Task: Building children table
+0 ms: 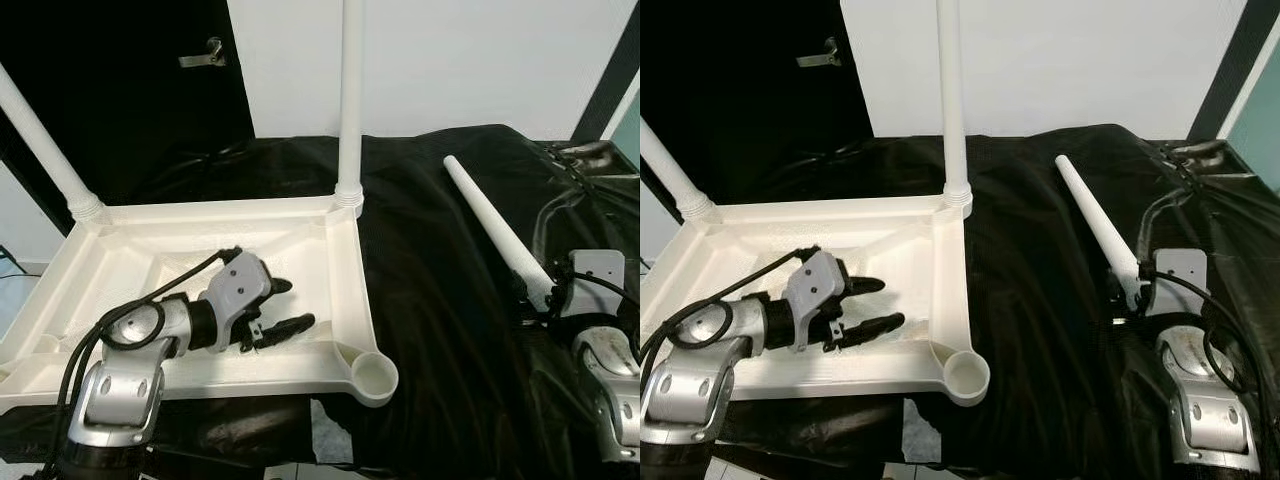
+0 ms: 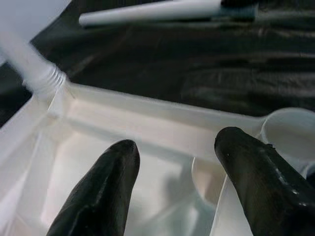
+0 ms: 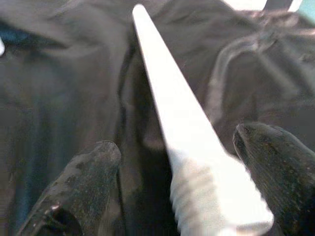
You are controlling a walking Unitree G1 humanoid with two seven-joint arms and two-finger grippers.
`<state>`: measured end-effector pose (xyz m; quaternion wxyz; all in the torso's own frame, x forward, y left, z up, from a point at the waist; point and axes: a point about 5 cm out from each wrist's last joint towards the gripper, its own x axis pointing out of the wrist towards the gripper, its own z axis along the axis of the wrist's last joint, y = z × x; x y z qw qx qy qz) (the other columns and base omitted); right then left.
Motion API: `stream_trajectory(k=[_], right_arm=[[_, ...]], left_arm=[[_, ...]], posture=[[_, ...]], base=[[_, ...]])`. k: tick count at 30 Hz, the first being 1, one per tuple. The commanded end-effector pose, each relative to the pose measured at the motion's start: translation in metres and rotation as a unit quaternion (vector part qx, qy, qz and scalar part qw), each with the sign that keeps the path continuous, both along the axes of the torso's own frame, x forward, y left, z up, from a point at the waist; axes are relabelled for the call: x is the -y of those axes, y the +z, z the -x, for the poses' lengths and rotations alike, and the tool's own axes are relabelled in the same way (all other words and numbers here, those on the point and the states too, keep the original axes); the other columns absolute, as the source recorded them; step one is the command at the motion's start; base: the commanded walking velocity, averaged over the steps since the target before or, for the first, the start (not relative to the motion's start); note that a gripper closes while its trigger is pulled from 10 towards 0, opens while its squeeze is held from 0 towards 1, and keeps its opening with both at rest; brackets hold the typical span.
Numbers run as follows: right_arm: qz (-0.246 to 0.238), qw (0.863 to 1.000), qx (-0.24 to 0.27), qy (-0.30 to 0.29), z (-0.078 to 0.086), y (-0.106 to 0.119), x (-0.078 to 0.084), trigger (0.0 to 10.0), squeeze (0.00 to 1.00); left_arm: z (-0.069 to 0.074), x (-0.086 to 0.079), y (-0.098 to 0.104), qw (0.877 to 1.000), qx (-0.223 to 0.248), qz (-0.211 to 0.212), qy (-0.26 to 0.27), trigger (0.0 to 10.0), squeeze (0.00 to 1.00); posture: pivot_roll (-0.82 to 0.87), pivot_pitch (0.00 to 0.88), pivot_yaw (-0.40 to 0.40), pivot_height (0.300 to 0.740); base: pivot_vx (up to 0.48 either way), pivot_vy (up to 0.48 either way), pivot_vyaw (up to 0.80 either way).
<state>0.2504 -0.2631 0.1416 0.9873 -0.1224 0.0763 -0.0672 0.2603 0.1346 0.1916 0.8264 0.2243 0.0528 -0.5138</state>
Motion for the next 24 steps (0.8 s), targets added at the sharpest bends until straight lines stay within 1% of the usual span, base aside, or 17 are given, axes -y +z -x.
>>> stream_trajectory(k=[1, 3, 4, 6, 8, 10, 18, 20, 21, 24], right_arm=[[-0.011, 1.000, -0.007, -0.001, 0.003, -0.001, 0.004, 10.0, 0.00], [-0.024, 1.000, -0.021, -0.004, 0.004, -0.005, 0.008, 10.0, 0.00], [-0.024, 1.000, -0.021, -0.004, 0.004, -0.005, 0.008, 10.0, 0.00], [-0.028, 0.999, -0.031, -0.002, 0.003, -0.008, 0.012, 10.0, 0.00], [-0.028, 0.999, -0.031, -0.002, 0.003, -0.008, 0.012, 10.0, 0.00], [-0.035, 0.999, -0.041, -0.002, 0.002, -0.011, 0.016, 10.0, 0.00], [-0.045, 0.997, -0.055, -0.005, 0.002, -0.017, 0.022, 10.0, 0.00], [-0.054, 0.997, -0.060, 0.000, 0.001, -0.020, 0.023, 10.0, 0.00], [-0.067, 0.996, -0.064, 0.012, -0.001, -0.024, 0.024, 10.0, 0.00], [-0.076, 0.995, -0.062, 0.019, -0.005, -0.025, 0.024, 10.0, 0.00]], left_arm=[[-0.012, 0.001, 0.003, 0.995, 0.048, 0.014, 0.088, 10.0, 0.00], [-0.016, 0.008, 0.005, 0.995, 0.056, 0.021, 0.077, 10.0, 0.00], [-0.016, 0.008, 0.005, 0.995, 0.056, 0.021, 0.077, 10.0, 0.00], [-0.018, 0.017, 0.009, 0.995, 0.066, 0.034, 0.063, 10.0, 0.00], [-0.018, 0.017, 0.009, 0.995, 0.066, 0.034, 0.063, 10.0, 0.00], [-0.019, 0.024, 0.013, 0.995, 0.075, 0.043, 0.054, 10.0, 0.00], [-0.019, 0.030, 0.016, 0.994, 0.081, 0.052, 0.046, 10.0, 0.00], [-0.018, 0.031, 0.015, 0.994, 0.080, 0.053, 0.045, 10.0, 0.00], [-0.018, 0.032, 0.014, 0.994, 0.080, 0.054, 0.043, 10.0, 0.00], [-0.019, 0.031, 0.014, 0.994, 0.081, 0.054, 0.042, 10.0, 0.00]], posture=[[-0.01, 0.009, 0.057, 0.740], [-0.01, 0.008, 0.059, 0.740], [-0.01, 0.008, 0.059, 0.740], [-0.01, 0.006, 0.060, 0.740], [-0.01, 0.006, 0.060, 0.740], [0.00, 0.004, 0.057, 0.740], [0.00, 0.002, 0.055, 0.740], [0.00, 0.000, 0.064, 0.740], [0.01, 0.000, 0.069, 0.740], [0.01, 0.000, 0.074, 0.740]], base=[[0.000, 0.000, 0.00], [0.000, 0.000, 0.00], [0.000, 0.000, 0.00], [0.000, 0.000, 0.00], [0.000, 0.000, 0.00], [0.000, 0.000, 0.00], [0.000, 0.000, 0.00], [0.000, 0.000, 0.00], [0.000, 0.000, 0.00], [0.000, 0.000, 0.00]])
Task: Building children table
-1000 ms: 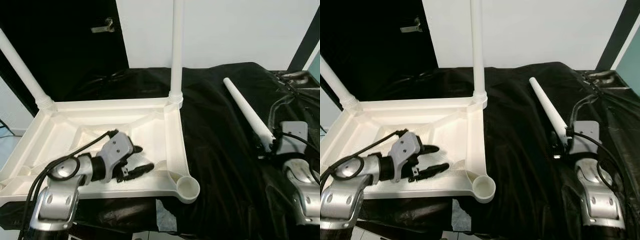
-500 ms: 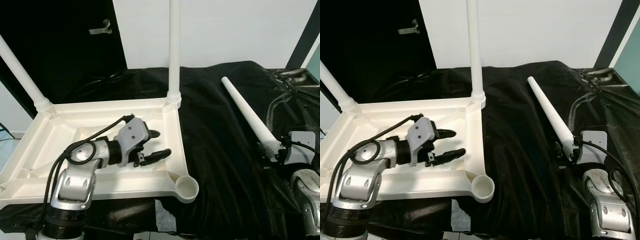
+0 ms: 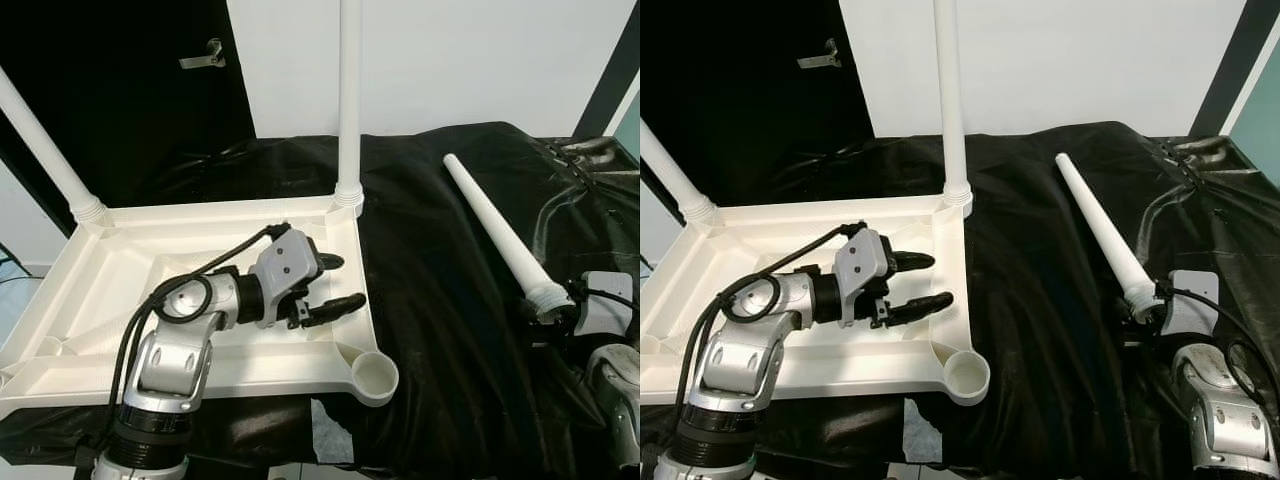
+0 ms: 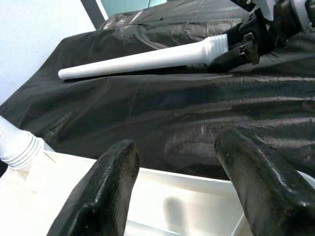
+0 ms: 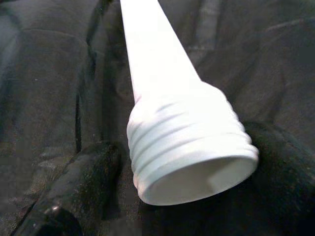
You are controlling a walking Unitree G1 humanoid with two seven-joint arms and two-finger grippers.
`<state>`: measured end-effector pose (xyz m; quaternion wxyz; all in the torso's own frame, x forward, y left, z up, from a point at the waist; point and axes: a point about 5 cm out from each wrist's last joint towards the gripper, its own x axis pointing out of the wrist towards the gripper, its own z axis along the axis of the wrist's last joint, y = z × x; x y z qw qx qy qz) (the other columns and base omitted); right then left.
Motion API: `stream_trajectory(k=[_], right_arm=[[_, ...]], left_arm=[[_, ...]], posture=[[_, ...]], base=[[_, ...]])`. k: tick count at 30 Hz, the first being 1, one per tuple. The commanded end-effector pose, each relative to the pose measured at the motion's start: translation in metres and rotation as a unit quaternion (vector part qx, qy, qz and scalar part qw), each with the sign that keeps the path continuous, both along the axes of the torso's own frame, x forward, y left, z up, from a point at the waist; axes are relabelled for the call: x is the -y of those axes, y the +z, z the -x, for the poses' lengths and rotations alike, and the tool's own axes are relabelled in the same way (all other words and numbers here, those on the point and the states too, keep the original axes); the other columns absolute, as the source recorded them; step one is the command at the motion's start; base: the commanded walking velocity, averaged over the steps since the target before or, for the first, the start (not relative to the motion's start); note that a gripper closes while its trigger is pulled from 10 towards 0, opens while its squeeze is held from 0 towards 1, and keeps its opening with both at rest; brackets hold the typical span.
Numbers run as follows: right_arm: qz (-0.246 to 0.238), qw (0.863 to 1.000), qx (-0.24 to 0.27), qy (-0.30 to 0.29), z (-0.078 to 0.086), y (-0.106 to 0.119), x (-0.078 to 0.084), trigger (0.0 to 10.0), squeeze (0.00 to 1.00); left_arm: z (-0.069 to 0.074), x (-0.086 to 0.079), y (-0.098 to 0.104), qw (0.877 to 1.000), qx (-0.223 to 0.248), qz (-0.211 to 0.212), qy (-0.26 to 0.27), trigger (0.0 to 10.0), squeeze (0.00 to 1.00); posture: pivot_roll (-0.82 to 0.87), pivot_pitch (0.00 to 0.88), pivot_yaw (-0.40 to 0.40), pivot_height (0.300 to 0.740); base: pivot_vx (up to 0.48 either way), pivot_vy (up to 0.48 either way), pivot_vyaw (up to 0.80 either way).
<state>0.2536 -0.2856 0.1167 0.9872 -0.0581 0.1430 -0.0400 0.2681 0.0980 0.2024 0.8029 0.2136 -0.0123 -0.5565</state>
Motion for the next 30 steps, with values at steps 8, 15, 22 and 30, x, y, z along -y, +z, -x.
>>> stream_trajectory(k=[8, 15, 22, 30], right_arm=[[-0.022, 1.000, 0.006, 0.020, -0.011, -0.010, 0.001, 9.2, 0.00], [-0.049, 0.997, 0.032, 0.053, -0.019, -0.016, -0.010, 0.0, 0.00], [-0.056, 0.995, 0.056, 0.065, -0.020, -0.015, -0.016, 0.0, 0.00], [-0.002, 0.970, 0.226, 0.086, -0.032, 0.039, -0.044, 10.0, 0.00]], left_arm=[[-0.013, -0.006, 0.005, 0.994, 0.043, 0.017, 0.101, 10.0, 0.00], [-0.014, -0.004, 0.005, 0.994, 0.046, 0.017, 0.101, 10.0, 0.00], [-0.014, -0.005, 0.004, 0.993, 0.047, 0.018, 0.105, 10.0, 0.00], [-0.018, -0.006, 0.003, 0.991, 0.022, 0.046, 0.121, 10.0, 0.00]], posture=[[0.01, 0.000, 0.089, 0.740], [0.02, 0.000, 0.087, 0.740], [0.03, 0.000, 0.084, 0.740], [0.02, 0.000, 0.091, 0.740]], base=[[0.000, 0.000, 0.00], [0.000, 0.000, 0.00], [0.000, 0.000, 0.00], [0.000, 0.000, 0.00]])
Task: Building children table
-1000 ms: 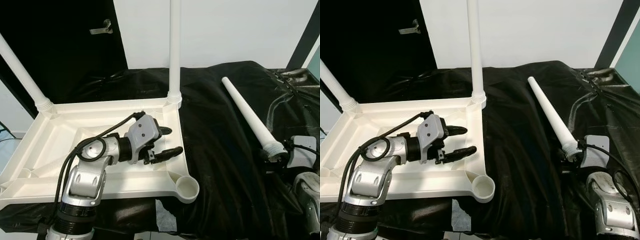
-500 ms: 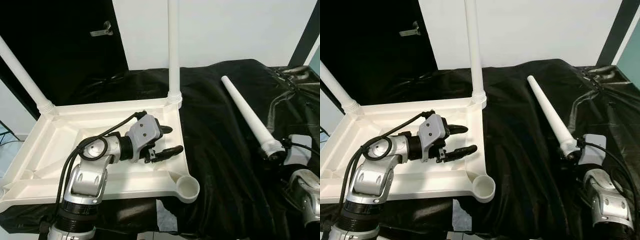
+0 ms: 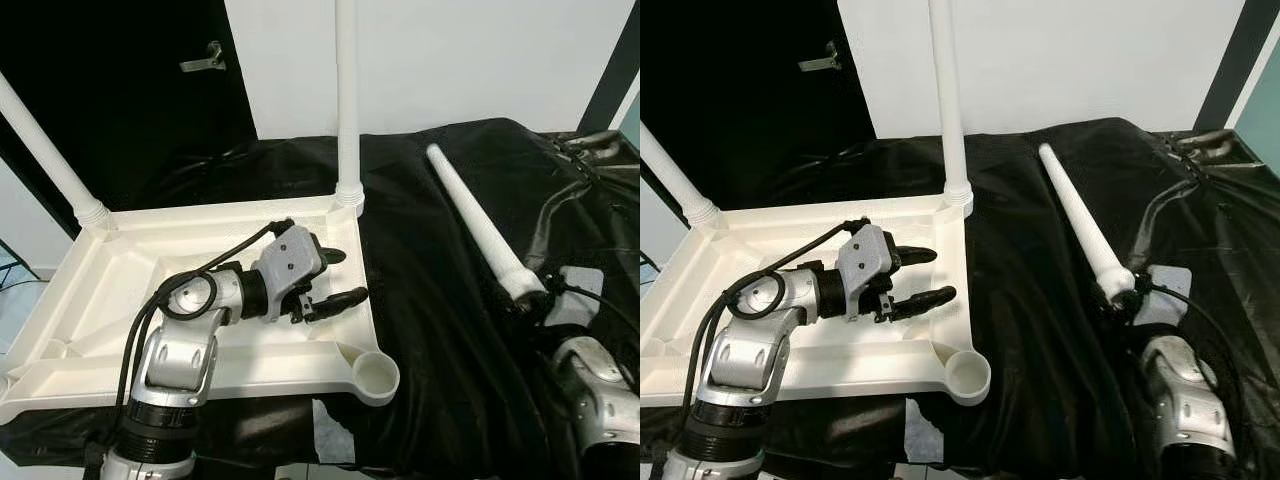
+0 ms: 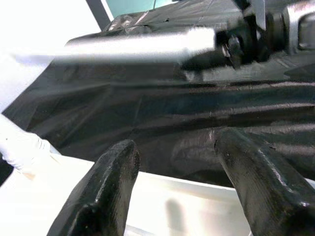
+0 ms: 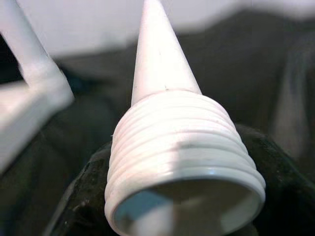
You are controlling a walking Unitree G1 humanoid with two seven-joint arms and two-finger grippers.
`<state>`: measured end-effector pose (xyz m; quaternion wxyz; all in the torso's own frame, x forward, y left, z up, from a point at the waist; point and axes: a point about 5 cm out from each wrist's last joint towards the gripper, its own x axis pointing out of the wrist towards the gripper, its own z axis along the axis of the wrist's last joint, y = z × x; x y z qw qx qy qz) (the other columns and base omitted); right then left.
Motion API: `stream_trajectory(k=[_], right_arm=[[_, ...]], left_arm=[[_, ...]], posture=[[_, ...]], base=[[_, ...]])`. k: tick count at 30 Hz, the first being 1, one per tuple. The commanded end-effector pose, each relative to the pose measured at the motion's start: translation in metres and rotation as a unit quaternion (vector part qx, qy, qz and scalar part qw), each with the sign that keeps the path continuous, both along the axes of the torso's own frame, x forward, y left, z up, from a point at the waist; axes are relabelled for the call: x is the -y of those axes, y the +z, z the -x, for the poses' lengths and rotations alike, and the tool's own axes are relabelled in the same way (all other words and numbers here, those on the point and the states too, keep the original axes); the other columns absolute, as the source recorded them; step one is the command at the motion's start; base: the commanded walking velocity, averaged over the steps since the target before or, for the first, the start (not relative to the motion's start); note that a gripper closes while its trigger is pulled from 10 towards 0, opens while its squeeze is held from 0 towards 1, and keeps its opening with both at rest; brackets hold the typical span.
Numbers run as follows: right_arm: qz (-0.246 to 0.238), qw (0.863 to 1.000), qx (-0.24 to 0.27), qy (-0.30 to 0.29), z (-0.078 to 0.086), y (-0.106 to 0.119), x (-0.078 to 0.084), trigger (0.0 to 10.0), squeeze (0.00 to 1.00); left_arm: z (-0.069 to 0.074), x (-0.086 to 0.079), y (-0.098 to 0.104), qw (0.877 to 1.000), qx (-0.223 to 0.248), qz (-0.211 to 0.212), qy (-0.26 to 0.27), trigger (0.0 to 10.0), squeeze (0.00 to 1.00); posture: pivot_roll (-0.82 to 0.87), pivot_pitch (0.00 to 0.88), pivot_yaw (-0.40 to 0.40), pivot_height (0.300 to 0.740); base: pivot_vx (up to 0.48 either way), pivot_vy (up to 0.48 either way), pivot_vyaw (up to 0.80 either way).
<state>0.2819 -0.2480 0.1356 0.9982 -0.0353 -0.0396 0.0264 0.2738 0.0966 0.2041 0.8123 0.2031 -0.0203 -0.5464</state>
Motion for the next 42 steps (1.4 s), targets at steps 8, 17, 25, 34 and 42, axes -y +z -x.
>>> stream_trajectory(k=[8, 17, 25, 34, 42], right_arm=[[0.060, 0.985, 0.158, 0.040, -0.022, 0.075, -0.036, 10.0, 0.00], [0.152, 0.948, 0.269, 0.075, -0.037, 0.134, -0.059, 10.0, 0.00], [0.190, 0.910, 0.356, 0.100, -0.027, 0.175, -0.083, 10.0, 0.00], [0.228, 0.890, 0.362, 0.159, -0.017, 0.158, -0.113, 10.0, 0.00], [0.221, 0.908, 0.306, 0.183, -0.012, 0.119, -0.117, 10.0, 0.00]], left_arm=[[-0.030, -0.010, 0.007, 0.990, -0.013, 0.052, 0.131, 10.0, 0.00], [-0.054, -0.013, 0.014, 0.981, -0.016, 0.083, 0.174, 10.0, 0.00], [-0.068, -0.018, 0.028, 0.977, -0.013, 0.105, 0.183, 10.0, 0.00], [-0.081, -0.032, 0.045, 0.969, -0.036, 0.158, 0.188, 10.0, 0.00], [-0.089, -0.044, 0.048, 0.956, -0.089, 0.211, 0.182, 10.0, 0.03]], posture=[[0.02, 0.000, 0.077, 0.740], [0.00, 0.000, 0.071, 0.740], [0.00, 0.000, 0.080, 0.740], [-0.01, 0.000, 0.091, 0.740], [-0.01, 0.000, 0.095, 0.740]], base=[[0.000, 0.000, 0.00], [0.000, 0.000, 0.00], [0.000, 0.000, 0.00], [0.000, 0.000, 0.00], [0.000, 0.000, 0.00]])
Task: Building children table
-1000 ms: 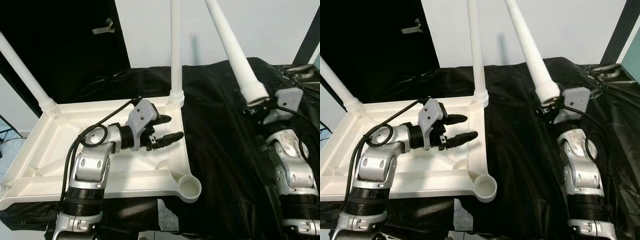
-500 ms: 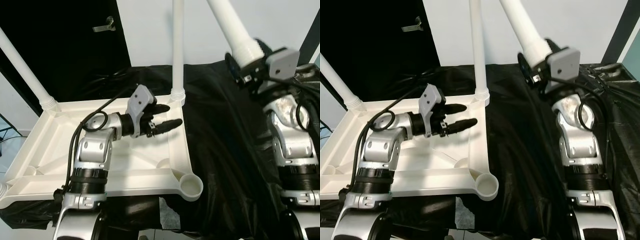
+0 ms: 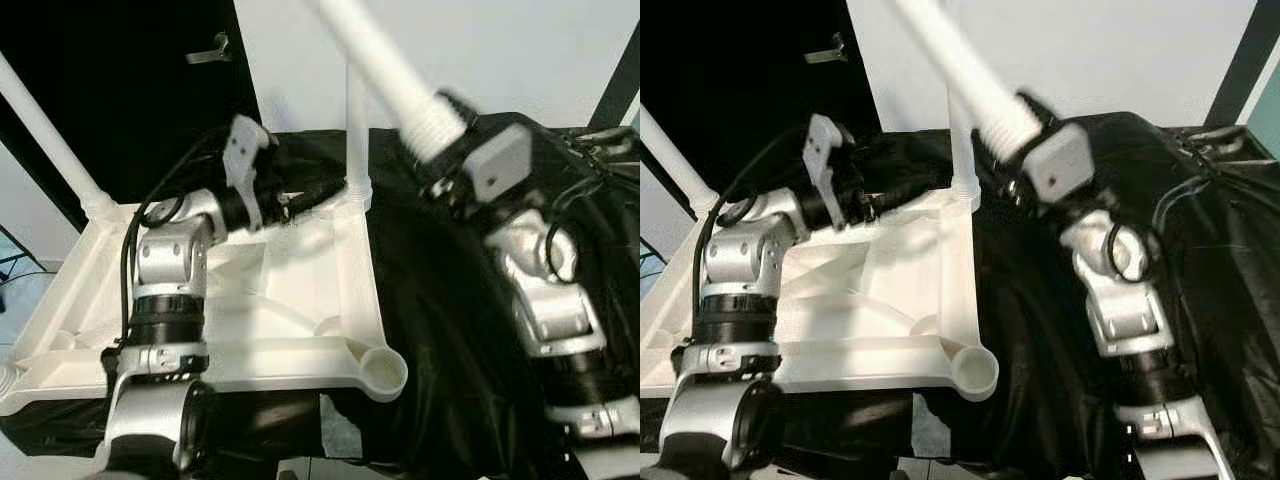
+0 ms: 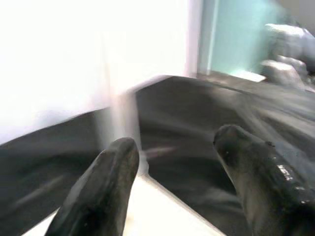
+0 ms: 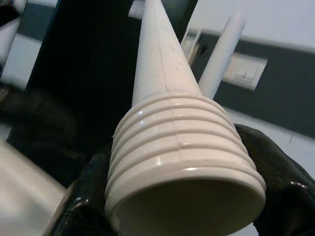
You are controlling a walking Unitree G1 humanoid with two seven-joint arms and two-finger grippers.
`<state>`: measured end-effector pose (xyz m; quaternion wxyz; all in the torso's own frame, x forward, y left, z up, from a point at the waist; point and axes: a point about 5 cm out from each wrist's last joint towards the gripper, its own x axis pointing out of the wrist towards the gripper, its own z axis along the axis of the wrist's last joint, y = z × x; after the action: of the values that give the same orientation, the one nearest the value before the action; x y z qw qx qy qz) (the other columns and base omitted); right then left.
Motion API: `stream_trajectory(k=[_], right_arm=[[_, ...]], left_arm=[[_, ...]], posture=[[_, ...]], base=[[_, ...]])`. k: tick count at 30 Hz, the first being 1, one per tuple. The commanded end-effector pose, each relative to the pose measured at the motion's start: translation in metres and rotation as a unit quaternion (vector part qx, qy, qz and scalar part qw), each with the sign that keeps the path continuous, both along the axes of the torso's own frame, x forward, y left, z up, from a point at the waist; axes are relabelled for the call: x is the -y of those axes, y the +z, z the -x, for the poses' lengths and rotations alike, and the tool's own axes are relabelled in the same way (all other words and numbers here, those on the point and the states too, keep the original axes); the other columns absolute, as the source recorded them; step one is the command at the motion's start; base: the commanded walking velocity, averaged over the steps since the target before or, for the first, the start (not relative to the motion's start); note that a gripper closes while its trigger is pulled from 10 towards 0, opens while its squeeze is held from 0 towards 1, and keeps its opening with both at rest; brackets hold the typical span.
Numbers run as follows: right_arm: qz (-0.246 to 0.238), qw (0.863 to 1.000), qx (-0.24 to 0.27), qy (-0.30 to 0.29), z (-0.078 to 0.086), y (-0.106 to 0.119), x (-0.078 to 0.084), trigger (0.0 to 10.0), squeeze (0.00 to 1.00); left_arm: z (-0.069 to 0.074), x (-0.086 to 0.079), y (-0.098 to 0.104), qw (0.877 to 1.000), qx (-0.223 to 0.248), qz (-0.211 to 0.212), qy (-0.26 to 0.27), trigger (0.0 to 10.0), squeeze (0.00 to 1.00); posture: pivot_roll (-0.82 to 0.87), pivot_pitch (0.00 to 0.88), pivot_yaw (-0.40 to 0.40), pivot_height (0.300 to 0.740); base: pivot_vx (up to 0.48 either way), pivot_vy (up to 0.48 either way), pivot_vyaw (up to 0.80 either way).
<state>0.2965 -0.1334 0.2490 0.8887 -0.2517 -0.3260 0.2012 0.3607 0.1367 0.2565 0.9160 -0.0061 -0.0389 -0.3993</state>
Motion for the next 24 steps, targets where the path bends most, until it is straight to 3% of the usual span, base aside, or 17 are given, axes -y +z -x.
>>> stream_trajectory(k=[1, 3, 13, 14, 15, 16, 18, 20, 24], right_arm=[[0.002, 1.000, 0.006, 0.009, 0.004, -0.001, -0.003, 10.0, 0.00], [0.007, 1.000, -0.024, 0.010, 0.010, -0.019, -0.005, 10.0, 0.00], [0.006, 0.997, -0.073, 0.016, 0.022, -0.049, -0.012, 10.0, 0.00], [0.006, 0.997, -0.076, 0.016, 0.023, -0.051, -0.012, 10.0, 0.00], [0.006, 0.997, -0.076, 0.016, 0.023, -0.051, -0.012, 10.0, 0.00], [0.004, 0.996, -0.083, 0.018, 0.024, -0.055, -0.015, 10.0, 0.00], [0.003, 0.996, -0.088, 0.019, 0.026, -0.058, -0.017, 10.0, 0.00], [-0.001, 0.995, -0.102, 0.021, 0.030, -0.067, -0.022, 10.0, 0.00], [-0.008, 0.993, -0.117, 0.017, 0.034, -0.076, -0.025, 10.0, 0.00]], left_arm=[[-0.003, -0.006, -0.005, 0.999, -0.026, 0.016, 0.009, 10.0, 0.03], [-0.003, -0.012, -0.009, 0.999, -0.041, 0.019, 0.007, 10.0, 0.03], [-0.003, -0.013, -0.029, 0.990, -0.118, 0.070, -0.015, 10.0, 0.04], [-0.004, -0.012, -0.030, 0.989, -0.126, 0.078, -0.013, 10.0, 0.72], [-0.004, -0.012, -0.030, 0.989, -0.126, 0.078, -0.013, 10.0, 0.72], [-0.004, -0.012, -0.034, 0.984, -0.149, 0.095, -0.013, 10.0, 1.00], [-0.004, -0.012, -0.037, 0.980, -0.165, 0.111, -0.014, 10.0, 1.00], [-0.005, -0.018, -0.043, 0.963, -0.207, 0.173, -0.020, 10.0, 1.00], [-0.007, -0.032, -0.044, 0.939, -0.234, 0.253, -0.018, 10.0, 1.00]], posture=[[-0.01, 0.000, 0.095, 0.740], [-0.01, 0.000, 0.098, 0.740], [-0.01, 0.000, 0.105, 0.740], [-0.01, 0.000, 0.105, 0.740], [-0.01, 0.000, 0.105, 0.740], [-0.01, 0.000, 0.111, 0.740], [-0.01, 0.000, 0.112, 0.740], [-0.01, 0.000, 0.119, 0.740], [-0.01, 0.000, 0.122, 0.740]], base=[[0.000, 0.000, 0.00], [0.000, 0.000, 0.00], [0.000, 0.000, 0.00], [0.000, 0.000, 0.00], [0.000, 0.000, 0.00], [0.000, 0.000, 0.00], [0.000, 0.000, 0.00], [0.000, 0.000, 0.00], [0.000, 0.000, 0.00]])
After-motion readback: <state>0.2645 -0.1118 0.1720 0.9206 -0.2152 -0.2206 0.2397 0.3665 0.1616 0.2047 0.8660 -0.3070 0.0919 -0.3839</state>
